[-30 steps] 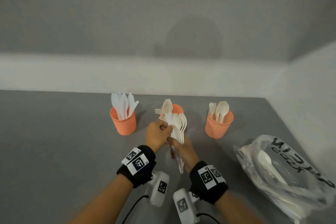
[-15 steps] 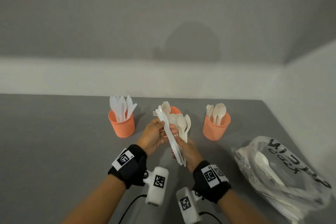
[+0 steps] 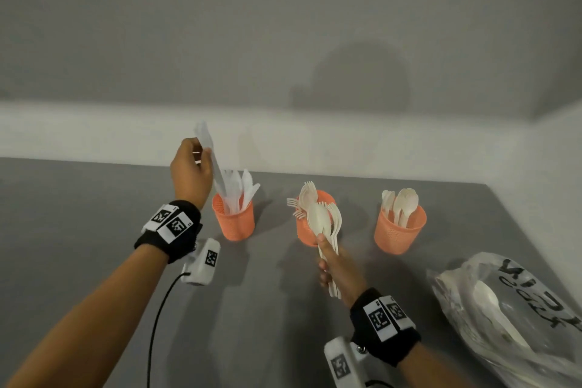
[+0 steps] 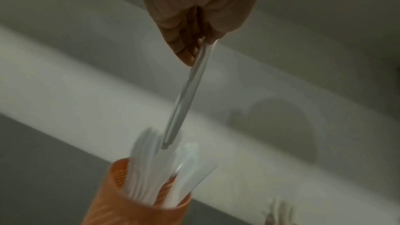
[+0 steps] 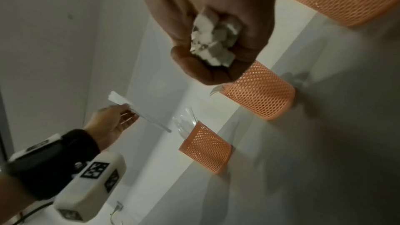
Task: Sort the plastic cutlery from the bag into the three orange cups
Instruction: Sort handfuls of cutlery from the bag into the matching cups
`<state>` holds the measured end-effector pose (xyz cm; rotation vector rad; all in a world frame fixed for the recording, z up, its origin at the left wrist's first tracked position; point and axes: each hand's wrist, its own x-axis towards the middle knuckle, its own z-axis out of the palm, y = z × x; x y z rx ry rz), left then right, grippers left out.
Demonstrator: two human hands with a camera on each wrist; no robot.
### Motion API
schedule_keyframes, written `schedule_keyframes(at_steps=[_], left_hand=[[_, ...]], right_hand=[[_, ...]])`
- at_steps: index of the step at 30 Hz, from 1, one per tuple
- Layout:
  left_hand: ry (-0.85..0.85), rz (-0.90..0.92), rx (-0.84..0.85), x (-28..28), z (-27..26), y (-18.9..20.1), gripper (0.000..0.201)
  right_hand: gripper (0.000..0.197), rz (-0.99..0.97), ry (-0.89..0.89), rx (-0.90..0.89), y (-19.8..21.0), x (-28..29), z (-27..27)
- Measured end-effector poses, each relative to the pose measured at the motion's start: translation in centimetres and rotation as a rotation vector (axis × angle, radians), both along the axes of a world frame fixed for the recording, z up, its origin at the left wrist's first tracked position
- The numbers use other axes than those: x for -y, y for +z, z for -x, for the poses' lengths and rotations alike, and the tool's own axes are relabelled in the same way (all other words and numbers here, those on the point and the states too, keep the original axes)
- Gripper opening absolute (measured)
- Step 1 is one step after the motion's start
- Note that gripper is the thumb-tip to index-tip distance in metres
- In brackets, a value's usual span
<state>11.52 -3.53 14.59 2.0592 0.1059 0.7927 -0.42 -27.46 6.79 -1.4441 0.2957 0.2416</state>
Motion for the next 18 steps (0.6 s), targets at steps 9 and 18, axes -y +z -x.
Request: schedule_keyframes(at_steps=[9,18], left_hand=[[-0.06,-0.021,-0.152,-0.2,-1.5,-5.9,0.017],[0.083,-0.38,-0.443,-0.9,-2.6,-9.6,0.043]], right_hand=[[0.018,0.222,-0.013,0.058,0.7,0.5,-0.7],[0.021,0.137,-0.049,0.023,1.0,0.8,-0.6]])
